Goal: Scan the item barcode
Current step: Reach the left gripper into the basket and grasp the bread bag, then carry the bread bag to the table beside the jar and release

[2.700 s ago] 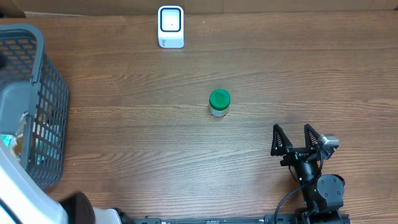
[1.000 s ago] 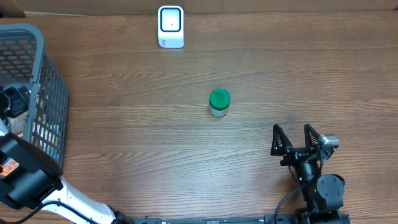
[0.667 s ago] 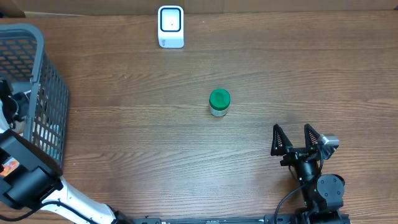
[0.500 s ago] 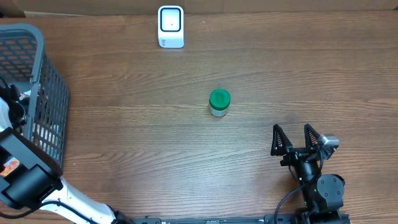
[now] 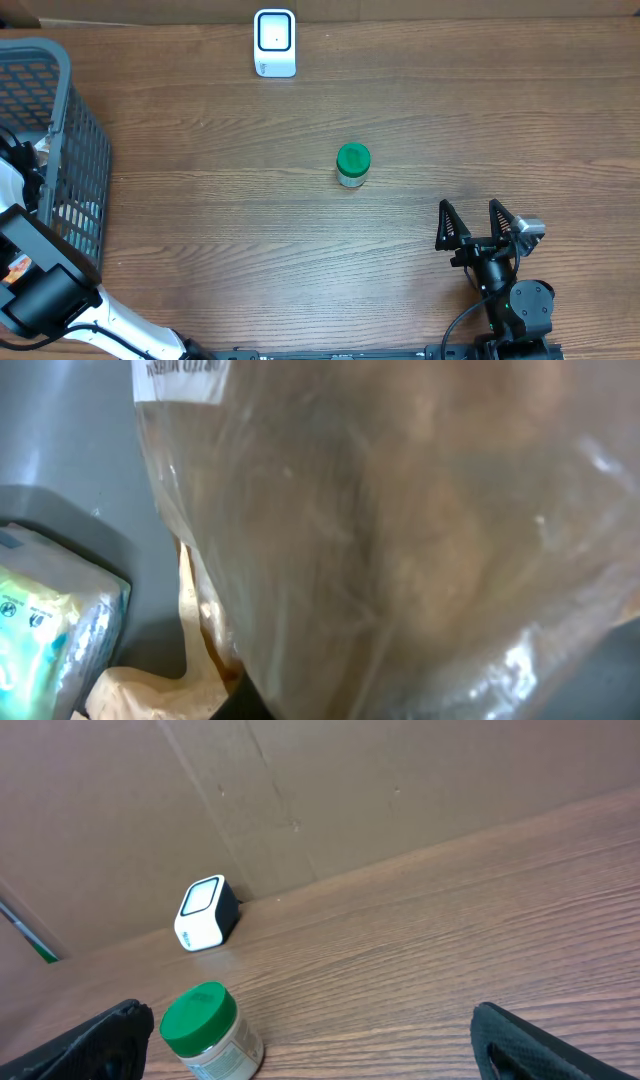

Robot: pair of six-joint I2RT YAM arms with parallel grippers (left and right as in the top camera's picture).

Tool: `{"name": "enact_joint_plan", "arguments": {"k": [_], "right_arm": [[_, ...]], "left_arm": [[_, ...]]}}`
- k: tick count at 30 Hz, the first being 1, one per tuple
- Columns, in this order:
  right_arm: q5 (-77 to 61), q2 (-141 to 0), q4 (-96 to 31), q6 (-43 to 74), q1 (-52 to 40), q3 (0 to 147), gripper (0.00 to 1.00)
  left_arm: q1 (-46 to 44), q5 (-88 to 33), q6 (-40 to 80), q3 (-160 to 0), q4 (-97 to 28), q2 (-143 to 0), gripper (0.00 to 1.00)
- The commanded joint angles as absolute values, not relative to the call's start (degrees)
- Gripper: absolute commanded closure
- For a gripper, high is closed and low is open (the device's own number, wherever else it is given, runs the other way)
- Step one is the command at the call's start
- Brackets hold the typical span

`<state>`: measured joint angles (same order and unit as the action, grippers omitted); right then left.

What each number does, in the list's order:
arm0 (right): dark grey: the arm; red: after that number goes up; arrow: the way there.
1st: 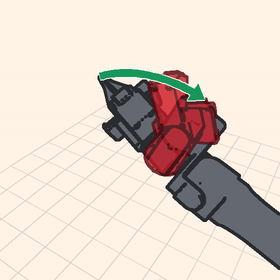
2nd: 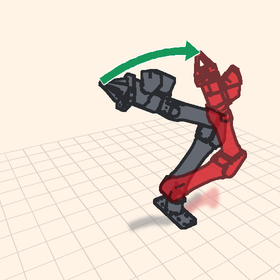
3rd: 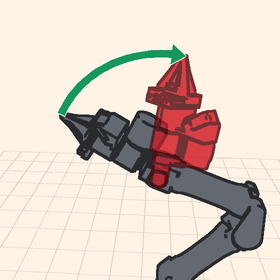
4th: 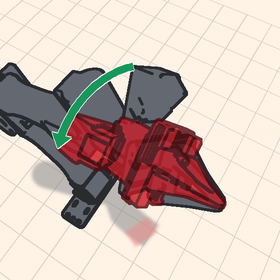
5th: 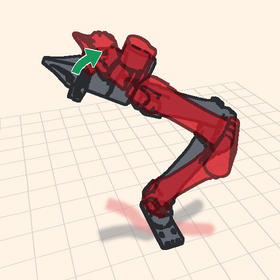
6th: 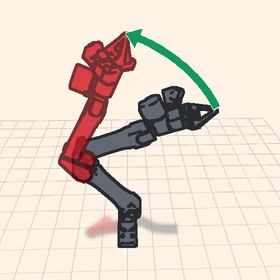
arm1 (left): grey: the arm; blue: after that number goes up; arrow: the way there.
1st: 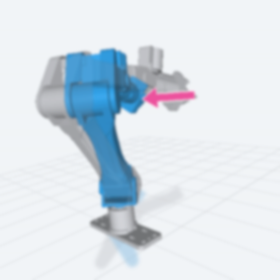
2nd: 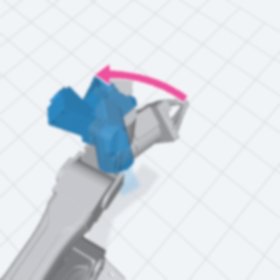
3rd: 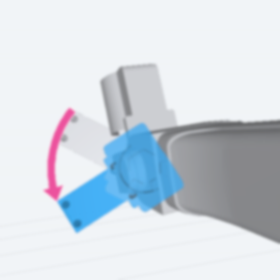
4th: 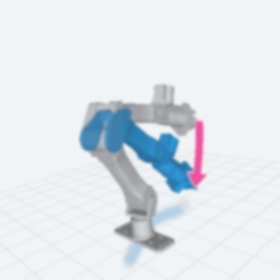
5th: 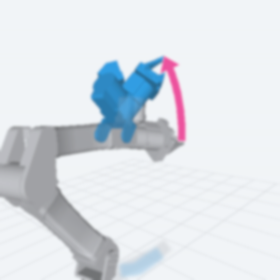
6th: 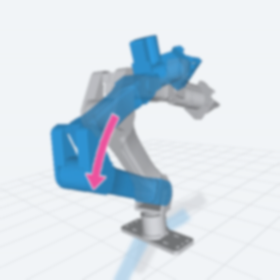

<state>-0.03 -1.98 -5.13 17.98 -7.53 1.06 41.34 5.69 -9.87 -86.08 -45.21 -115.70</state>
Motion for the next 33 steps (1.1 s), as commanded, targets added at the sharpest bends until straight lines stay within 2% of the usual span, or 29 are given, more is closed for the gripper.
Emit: {"name": "enact_joint_plan", "arguments": {"k": [1, 6, 14, 20, 26, 33], "right_arm": [[-0.32, -1.45, -4.75, 17.72, -7.33, 0.47, 0.00], [-0.32, -1.45, -4.75, 17.74, -7.33, 0.47, 0.00], [-0.32, -1.45, -4.75, 17.72, -7.33, 0.47, 0.00], [-0.32, -1.45, -4.75, 17.72, -7.33, 0.47, 0.00], [-0.32, -1.45, -4.75, 17.74, -7.33, 0.47, 0.00], [-0.32, -1.45, -4.75, 17.72, -7.33, 0.47, 0.00]], "left_arm": [[41.23, 4.97, -9.32, -85.89, -47.70, -116.99, 0.96], [40.95, 5.10, -3.99, -94.02, -55.40, -115.55, 0.96], [40.84, 6.52, 7.22, -118.52, -68.16, -106.56, 0.96], [36.86, -3.86, 10.98, -133.16, -69.58, -94.89, 0.96], [22.37, -8.91, 10.96, -133.93, -75.20, -87.55, 0.96], [-0.73, -1.61, 16.05, -127.96, -81.60, -90.96, 0.96]]}}
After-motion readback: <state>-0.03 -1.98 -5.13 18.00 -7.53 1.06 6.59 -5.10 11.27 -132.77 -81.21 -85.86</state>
